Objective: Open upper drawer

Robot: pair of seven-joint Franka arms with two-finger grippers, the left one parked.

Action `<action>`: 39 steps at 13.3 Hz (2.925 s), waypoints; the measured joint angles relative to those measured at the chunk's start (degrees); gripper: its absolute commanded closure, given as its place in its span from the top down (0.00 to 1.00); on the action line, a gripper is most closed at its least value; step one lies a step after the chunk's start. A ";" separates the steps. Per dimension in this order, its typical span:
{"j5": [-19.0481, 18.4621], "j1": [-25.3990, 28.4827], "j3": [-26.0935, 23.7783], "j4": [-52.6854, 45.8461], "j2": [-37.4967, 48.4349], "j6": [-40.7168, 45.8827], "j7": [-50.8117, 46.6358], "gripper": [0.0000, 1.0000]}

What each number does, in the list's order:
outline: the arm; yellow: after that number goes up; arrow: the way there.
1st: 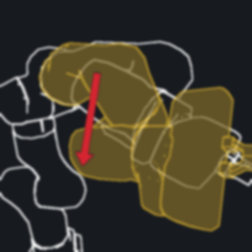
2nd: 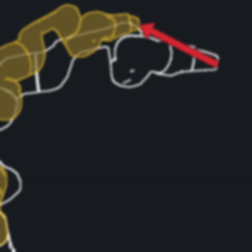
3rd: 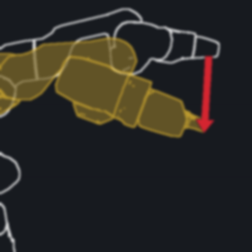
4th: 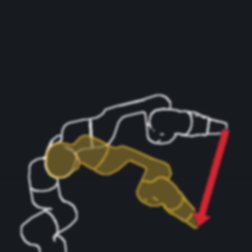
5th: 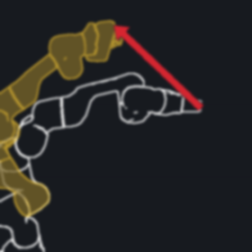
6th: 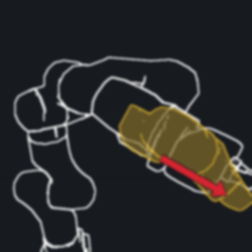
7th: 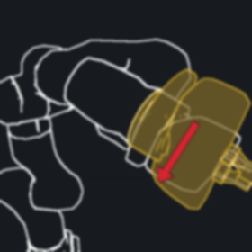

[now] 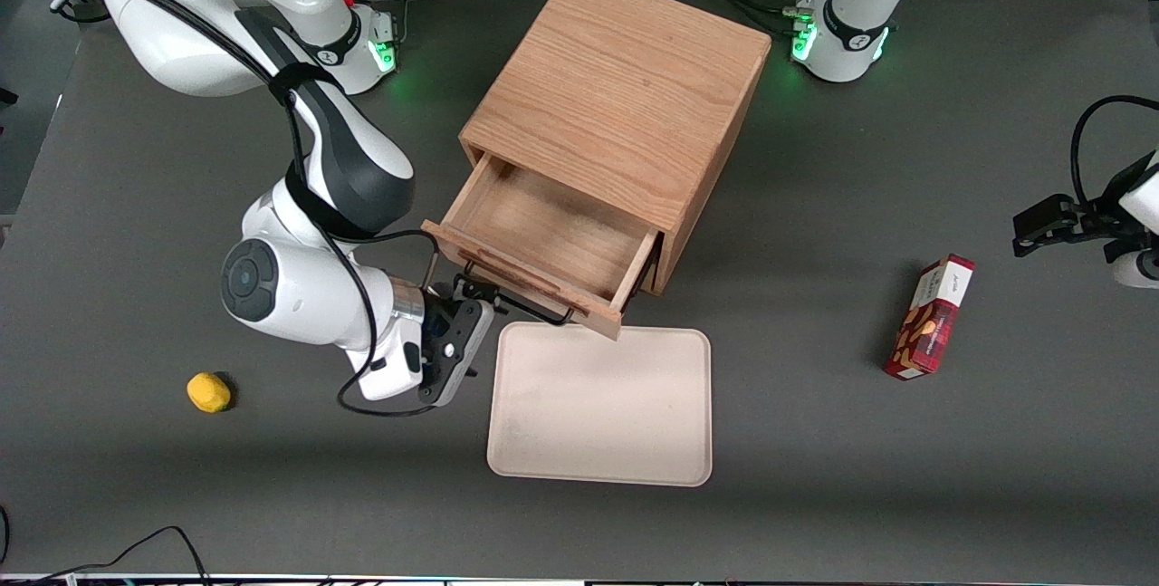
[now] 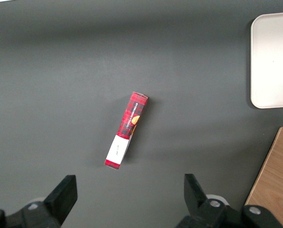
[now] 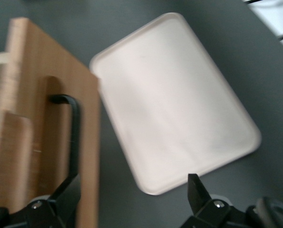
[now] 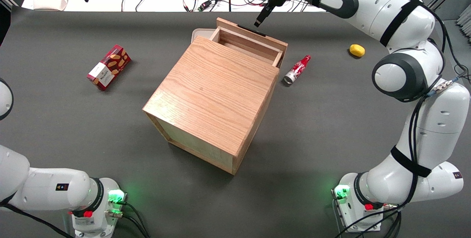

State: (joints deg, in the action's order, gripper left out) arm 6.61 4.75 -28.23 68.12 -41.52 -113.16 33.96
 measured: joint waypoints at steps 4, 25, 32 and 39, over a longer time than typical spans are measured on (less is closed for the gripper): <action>2.30 0.69 -0.05 1.99 -0.98 0.94 0.00 1.00; -6.48 -1.58 3.35 -4.44 -3.71 -5.59 1.00 1.00; -3.33 -2.12 0.34 -6.58 5.90 5.60 -18.99 1.00; -14.36 -3.44 11.39 13.54 29.57 8.18 -20.36 1.00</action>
State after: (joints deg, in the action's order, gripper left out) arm -7.75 1.32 -16.84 81.66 -11.95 -104.97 13.60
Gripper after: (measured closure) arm 0.000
